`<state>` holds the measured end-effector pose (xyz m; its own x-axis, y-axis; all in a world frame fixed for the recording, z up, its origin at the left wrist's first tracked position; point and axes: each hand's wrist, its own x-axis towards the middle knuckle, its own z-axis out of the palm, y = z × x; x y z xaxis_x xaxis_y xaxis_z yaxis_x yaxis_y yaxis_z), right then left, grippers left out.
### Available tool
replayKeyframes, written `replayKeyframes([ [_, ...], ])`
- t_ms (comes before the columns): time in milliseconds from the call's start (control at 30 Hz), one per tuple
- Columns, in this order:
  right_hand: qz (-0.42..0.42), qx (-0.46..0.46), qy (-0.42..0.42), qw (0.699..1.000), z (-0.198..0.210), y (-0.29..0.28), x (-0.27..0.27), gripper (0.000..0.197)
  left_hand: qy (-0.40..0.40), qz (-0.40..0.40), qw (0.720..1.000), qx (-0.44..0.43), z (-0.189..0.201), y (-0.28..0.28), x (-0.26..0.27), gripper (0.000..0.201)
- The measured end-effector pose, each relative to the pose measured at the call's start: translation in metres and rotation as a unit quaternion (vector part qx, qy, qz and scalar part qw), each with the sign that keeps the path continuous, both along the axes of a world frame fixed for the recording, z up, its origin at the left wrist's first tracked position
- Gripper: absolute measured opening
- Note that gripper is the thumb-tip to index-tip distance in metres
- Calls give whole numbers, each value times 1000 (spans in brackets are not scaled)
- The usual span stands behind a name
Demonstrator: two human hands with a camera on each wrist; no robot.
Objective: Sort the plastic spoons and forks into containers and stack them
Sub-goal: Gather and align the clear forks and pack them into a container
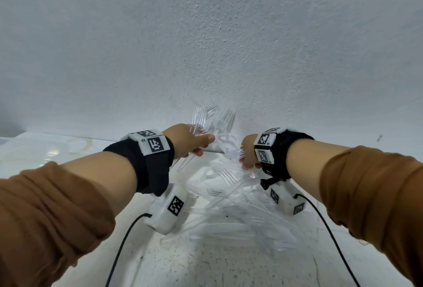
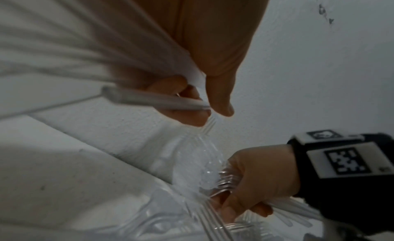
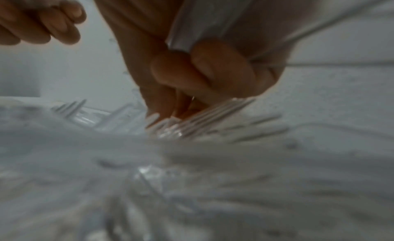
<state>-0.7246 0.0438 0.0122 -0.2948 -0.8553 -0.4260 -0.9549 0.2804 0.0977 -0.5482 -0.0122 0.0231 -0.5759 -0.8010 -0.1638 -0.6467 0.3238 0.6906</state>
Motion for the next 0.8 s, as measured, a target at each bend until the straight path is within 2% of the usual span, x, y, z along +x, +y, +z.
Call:
replayKeyframes([
  [100, -20, 18, -12, 1000, 0, 9, -1, 28, -69, -15, 997, -31, 0, 3, -4, 36],
  [200, -34, 17, -51, 998, 7, 23, -4, 26, -118, -12, 992, -49, -3, 8, -14, 48],
  [300, -37, 4, -82, 996, 8, 38, -8, 21, -141, -17, 989, -50, -8, 10, -24, 37],
  [533, -98, -22, -91, 991, 10, 63, -19, 18, -123, -36, 992, -1, -14, 15, -43, 27],
  [667, -165, -87, -111, 976, 9, 72, -27, 17, -174, -63, 982, -34, -18, 21, -51, 28],
  [800, -201, -141, -175, 953, 16, 85, -30, 15, -186, -82, 976, -81, -21, 29, -59, 23],
])
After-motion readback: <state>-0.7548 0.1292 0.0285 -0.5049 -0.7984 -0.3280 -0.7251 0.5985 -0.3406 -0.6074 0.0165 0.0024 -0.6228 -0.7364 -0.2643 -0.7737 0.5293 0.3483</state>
